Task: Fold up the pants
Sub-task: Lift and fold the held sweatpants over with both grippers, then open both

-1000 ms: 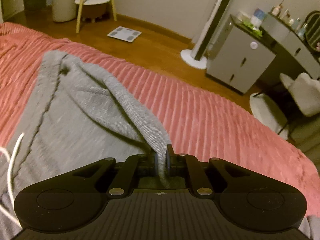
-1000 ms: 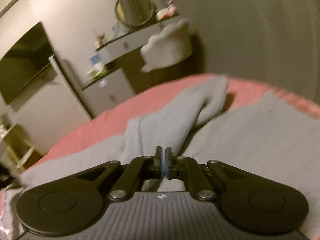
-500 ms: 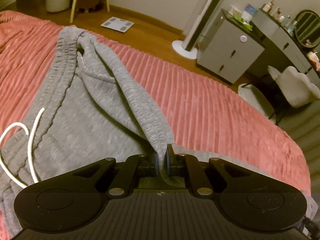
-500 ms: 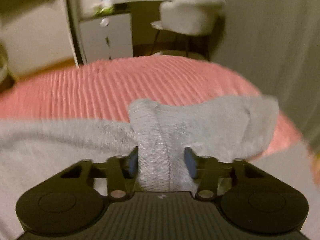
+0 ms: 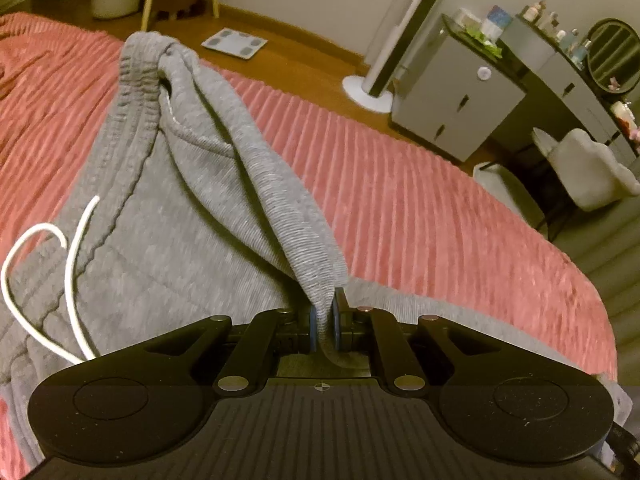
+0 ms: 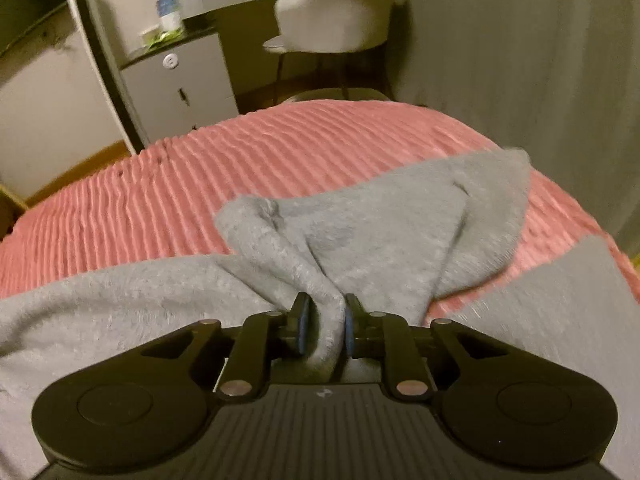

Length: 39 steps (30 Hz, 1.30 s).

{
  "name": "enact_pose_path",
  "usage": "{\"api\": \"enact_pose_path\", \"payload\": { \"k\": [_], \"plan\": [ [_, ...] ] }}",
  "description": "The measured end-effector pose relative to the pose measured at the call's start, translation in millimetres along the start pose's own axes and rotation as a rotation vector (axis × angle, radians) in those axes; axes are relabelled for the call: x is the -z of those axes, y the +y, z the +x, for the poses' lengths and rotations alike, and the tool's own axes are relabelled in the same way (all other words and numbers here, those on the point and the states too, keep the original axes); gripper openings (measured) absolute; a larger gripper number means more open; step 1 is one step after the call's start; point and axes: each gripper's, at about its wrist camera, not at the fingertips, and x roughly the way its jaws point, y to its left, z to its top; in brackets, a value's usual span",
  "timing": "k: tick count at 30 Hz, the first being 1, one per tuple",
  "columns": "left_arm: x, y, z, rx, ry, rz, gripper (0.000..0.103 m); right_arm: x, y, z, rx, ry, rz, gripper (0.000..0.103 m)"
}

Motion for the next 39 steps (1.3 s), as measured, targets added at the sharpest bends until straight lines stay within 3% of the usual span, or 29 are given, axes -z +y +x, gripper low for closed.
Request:
{"api": "enact_pose_path", "payload": {
  "k": [3, 7, 11, 13, 16, 18, 21, 22, 25, 27, 29, 32, 34, 39],
  "plan": [
    [-5.0, 1.3, -13.3, 0.014, -0.013, -0.005, 0.009, -14.4, -28.5, -19.4, -0.124, 0.003, 0.181, 0.006],
    [-3.8, 4.3, -58.8, 0.074, -0.081, 0.013, 0.008, -23.4, -89.1, -85.5, -0.286, -0.128, 0.414, 0.006],
    [28.8, 15.8, -112.9, 0.111, -0.139, 0.052, 0.008, -1.3, -162.0, -156.4, -0.374, -0.271, 0.556, 0.005],
    [55.4, 27.7, -134.9, 0.143, -0.148, 0.068, 0.008, 16.1, -192.4, -178.1, -0.341, -0.315, 0.583, 0.005],
    [104.1, 47.9, -142.5, 0.164, -0.114, 0.083, 0.009, 59.2, -217.9, -189.5, -0.224, -0.298, 0.529, 0.006],
    [137.8, 61.2, -125.7, 0.103, -0.057, 0.104, 0.01, 86.3, -223.3, -174.7, -0.127, -0.223, 0.487, 0.006],
    [165.0, 81.5, -87.5, 0.03, 0.06, 0.072, 0.012, 125.9, -234.7, -129.0, -0.05, -0.028, 0.554, 0.006],
    [169.3, 86.0, -81.2, 0.027, 0.068, 0.063, 0.013, 132.1, -233.9, -123.2, -0.047, -0.015, 0.553, 0.006],
    [166.9, 88.0, -89.2, 0.005, -0.001, 0.067, 0.026, 133.7, -228.0, -125.1, -0.03, -0.049, 0.53, 0.009],
    [160.9, 88.3, -99.2, -0.043, -0.078, 0.089, 0.045, 129.8, -229.6, -125.6, -0.057, -0.053, 0.546, 0.017],
    [152.0, 96.1, -99.6, -0.074, -0.106, 0.074, 0.048, 129.8, -232.6, -117.6, -0.091, -0.051, 0.584, 0.025],
    [142.0, 112.1, -90.4, -0.039, -0.068, -0.021, 0.043, 130.3, -235.5, -109.2, -0.111, -0.041, 0.636, 0.024],
    [140.3, 118.6, -87.3, -0.026, -0.049, -0.059, 0.034, 130.0, -228.5, -105.1, -0.096, -0.045, 0.634, 0.012],
    [148.1, 117.1, -95.3, -0.012, -0.062, -0.026, 0.017, 123.7, -227.8, -132.9, -0.076, -0.117, 0.62, 0.008]
  ]
}}
